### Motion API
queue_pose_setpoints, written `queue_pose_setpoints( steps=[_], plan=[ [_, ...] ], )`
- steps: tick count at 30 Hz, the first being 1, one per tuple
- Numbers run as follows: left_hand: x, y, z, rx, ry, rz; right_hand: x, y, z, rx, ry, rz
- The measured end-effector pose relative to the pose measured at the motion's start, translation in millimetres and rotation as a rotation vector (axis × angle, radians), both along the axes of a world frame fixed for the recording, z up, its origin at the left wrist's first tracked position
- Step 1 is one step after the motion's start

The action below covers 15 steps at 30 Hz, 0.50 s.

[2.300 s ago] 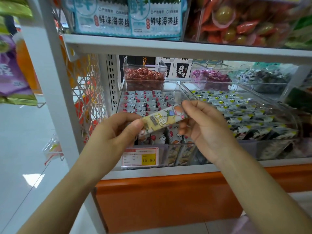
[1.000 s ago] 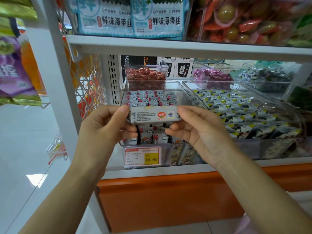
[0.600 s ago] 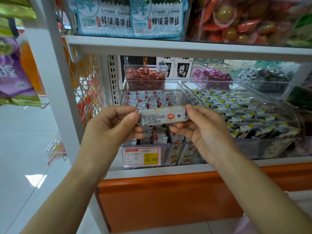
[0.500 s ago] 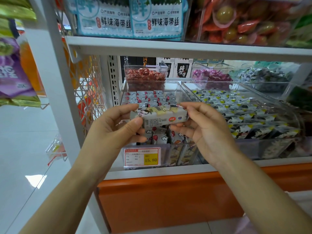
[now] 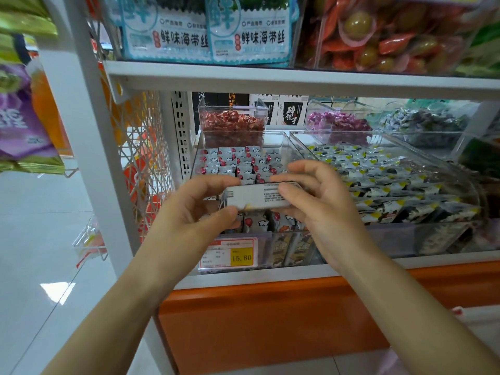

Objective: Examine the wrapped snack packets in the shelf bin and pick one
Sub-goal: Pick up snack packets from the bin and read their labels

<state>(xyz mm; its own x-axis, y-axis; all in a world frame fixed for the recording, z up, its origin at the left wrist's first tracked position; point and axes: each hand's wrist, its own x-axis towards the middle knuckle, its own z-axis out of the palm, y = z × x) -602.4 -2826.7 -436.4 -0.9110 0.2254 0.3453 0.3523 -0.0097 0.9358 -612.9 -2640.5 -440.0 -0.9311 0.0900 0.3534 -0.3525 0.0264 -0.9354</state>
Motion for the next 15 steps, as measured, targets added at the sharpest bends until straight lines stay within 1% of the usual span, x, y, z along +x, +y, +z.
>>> queue_pose_setpoints(
  steps=[4,5,8,10,13,15],
  plan=[
    [-0.2,0.7,-2.0,0.015,0.014,0.036,0.7,-1.6,0.8,0.091,-0.017,0.014],
    [-0.3,0.5,-2.1,0.004,0.027,0.048,1.7,-2.3,0.8,0.086,-0.023,0.023],
    [0.1,-0.4,-1.9,-0.034,0.05,0.064,4.5,-5.2,0.8,-0.012,-0.027,0.095],
    [0.0,0.3,-2.3,-0.054,0.044,0.06,5.8,-6.3,1.5,-0.025,-0.014,0.067],
    [1.4,4.0,-3.6,-0.049,0.014,0.069,5.9,-6.5,0.5,0.147,0.07,-0.092],
    [2.7,6.4,-4.1,-0.042,-0.013,0.117,6.9,-7.7,0.2,0.198,0.122,-0.108]
  ],
)
